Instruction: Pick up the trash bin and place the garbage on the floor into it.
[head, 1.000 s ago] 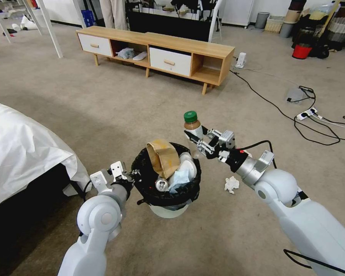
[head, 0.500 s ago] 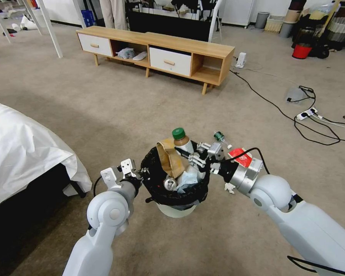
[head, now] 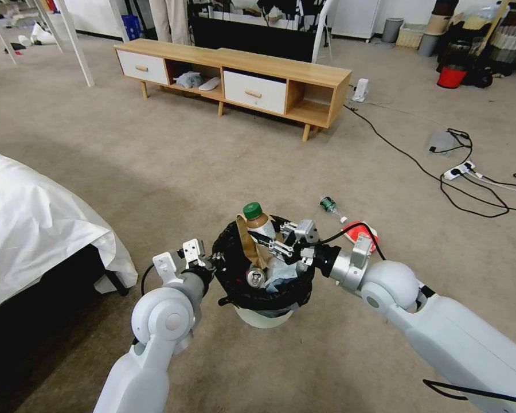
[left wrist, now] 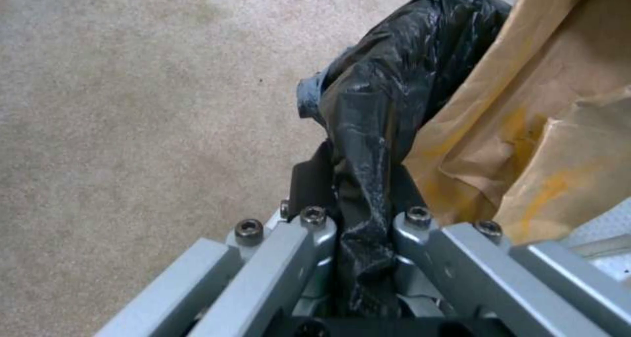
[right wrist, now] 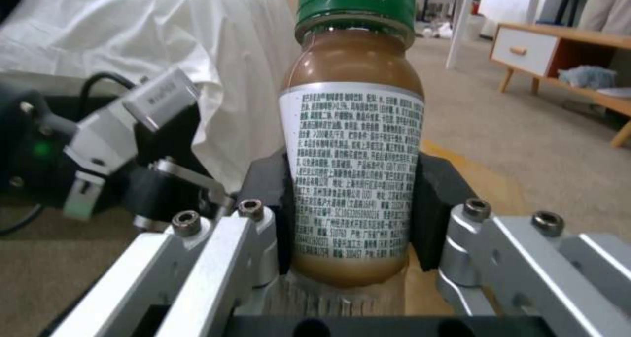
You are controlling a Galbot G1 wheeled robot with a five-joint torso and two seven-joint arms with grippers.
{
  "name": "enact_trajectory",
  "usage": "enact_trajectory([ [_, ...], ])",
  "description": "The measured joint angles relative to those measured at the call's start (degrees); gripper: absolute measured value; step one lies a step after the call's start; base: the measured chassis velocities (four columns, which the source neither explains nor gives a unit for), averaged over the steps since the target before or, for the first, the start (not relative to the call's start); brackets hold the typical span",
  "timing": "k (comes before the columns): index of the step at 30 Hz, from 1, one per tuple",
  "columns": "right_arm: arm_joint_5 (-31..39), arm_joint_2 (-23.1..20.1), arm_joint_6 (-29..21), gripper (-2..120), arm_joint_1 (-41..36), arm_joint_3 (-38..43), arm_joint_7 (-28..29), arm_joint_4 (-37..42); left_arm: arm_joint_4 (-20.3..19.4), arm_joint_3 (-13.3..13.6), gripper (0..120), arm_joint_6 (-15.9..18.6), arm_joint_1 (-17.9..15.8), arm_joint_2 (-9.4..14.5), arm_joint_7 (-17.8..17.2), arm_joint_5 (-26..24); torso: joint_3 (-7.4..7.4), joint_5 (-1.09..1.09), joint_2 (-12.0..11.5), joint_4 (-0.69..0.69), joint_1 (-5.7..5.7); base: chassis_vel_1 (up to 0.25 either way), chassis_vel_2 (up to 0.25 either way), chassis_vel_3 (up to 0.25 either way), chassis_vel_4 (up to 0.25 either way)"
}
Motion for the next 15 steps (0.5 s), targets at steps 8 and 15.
enact_trajectory([
  [8, -0.30, 1.44, -0.15, 32, 2.54, -2.89, 0.80, -2.86, -0.06, 0.27, 4, -0.21, 0.07, -0.08, 0.03, 0.51, 0.00, 0.00, 0.00, 0.00, 0.00, 0.000, 0.000, 0.000, 0.000],
  [15, -0.46, 2.68, -0.15, 32, 4.39, -4.92, 0.90, -4.89, -0.16, 0.01, 4, -0.28, 0.19, 0.09, 0.03, 0.51, 0.00, 0.00, 0.00, 0.01, 0.00, 0.000, 0.000, 0.000, 0.000],
])
